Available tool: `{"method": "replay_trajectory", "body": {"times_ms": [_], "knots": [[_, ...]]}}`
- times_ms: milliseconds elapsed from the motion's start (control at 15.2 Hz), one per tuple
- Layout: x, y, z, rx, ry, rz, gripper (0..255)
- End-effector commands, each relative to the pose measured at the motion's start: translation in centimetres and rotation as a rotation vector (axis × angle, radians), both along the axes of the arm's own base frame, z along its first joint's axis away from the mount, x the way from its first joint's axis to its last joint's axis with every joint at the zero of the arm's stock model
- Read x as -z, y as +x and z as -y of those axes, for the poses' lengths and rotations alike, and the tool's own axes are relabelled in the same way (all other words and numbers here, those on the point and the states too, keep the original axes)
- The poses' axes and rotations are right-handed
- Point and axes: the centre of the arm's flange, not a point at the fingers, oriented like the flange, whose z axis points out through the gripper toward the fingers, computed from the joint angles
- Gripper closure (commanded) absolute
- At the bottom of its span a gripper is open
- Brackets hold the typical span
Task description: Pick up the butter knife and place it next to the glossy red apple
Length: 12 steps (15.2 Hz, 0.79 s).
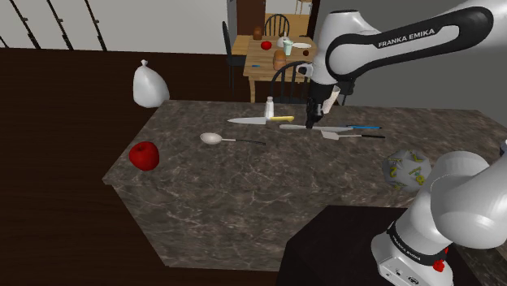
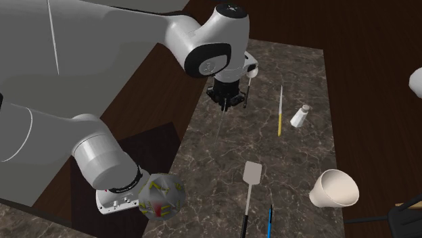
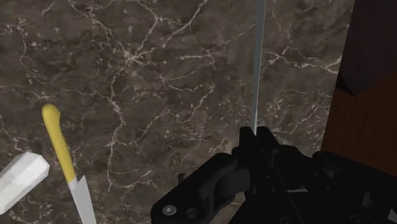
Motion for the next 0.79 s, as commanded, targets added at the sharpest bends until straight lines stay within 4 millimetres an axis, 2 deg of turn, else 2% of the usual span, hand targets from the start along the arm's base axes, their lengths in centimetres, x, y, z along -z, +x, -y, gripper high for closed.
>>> {"method": "replay_trajectory", "body": {"times_ms": [0,528,726], "knots": [[-1.1,-0.1,0.1,0.000,0.000,0.000,255],[-5.0,-0.1,0.1,0.000,0.000,0.000,255],[-5.0,2.4,-2.9,0.000,0.000,0.000,255]]}}
